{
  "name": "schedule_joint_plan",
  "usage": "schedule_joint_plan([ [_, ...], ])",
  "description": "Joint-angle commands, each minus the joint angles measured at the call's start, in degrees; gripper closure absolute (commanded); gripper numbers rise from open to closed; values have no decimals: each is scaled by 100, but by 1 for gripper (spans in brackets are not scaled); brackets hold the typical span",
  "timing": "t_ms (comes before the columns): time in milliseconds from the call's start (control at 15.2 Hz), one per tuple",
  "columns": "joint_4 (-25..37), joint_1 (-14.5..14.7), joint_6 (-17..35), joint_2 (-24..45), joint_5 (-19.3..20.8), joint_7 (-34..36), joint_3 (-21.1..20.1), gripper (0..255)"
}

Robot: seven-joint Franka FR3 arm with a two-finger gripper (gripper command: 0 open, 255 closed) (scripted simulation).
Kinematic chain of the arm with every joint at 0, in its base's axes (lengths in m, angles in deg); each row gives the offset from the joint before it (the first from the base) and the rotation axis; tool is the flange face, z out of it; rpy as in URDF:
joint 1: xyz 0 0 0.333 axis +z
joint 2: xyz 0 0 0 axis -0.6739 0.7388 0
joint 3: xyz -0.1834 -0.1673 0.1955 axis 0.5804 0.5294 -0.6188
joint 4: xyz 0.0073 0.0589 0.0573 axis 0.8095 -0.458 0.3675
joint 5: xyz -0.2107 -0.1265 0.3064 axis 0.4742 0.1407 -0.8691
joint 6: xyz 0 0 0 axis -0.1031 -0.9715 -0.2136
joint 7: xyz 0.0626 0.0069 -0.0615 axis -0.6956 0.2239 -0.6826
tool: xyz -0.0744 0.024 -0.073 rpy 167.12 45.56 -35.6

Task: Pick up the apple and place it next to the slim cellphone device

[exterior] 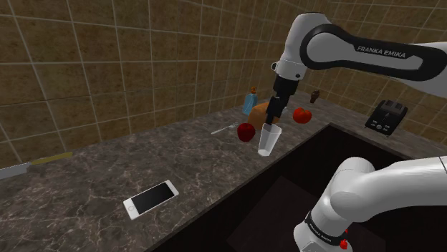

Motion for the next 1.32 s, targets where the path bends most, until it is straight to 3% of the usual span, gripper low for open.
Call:
schedule_joint_plan([
  [0,0,0,0,0,0,0,0,0],
  [660,179,-229,1326,1515,495,-1080,830,0],
  [1254,991,-328,2278,3271,468,-2068,1484,0],
])
